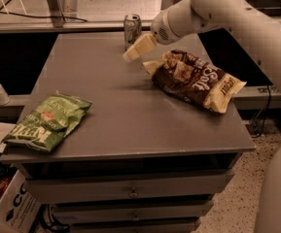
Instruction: Move 7up can near green jalapeno chip bag
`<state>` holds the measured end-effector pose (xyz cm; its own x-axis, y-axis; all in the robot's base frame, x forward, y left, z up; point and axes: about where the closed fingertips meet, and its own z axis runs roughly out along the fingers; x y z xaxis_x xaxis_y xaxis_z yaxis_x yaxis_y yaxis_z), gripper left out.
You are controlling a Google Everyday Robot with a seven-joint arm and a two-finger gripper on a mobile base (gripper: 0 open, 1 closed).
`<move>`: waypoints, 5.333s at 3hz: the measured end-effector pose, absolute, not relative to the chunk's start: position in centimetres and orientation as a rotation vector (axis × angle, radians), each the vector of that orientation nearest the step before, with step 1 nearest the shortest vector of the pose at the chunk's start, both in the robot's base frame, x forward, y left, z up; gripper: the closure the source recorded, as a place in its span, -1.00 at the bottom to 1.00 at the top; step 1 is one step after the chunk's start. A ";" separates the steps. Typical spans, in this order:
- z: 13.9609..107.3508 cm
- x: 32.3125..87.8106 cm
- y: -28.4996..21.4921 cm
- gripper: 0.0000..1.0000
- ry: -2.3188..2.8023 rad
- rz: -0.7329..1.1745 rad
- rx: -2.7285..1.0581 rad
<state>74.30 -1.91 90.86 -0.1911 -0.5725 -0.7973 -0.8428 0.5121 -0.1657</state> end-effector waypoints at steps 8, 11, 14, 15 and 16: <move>90.7 83.8 1.6 0.77 1.812 0.476 -0.929; 95.4 63.7 0.2 1.00 1.657 0.900 -1.209; 93.6 62.7 2.3 1.00 1.639 0.896 -1.340; 91.9 60.2 3.6 1.00 1.608 0.881 -1.473; 90.2 57.9 4.7 1.00 1.571 0.890 -1.567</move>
Offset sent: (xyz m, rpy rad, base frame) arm 0.1126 0.0292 -0.0249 0.0205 -0.1290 -0.1371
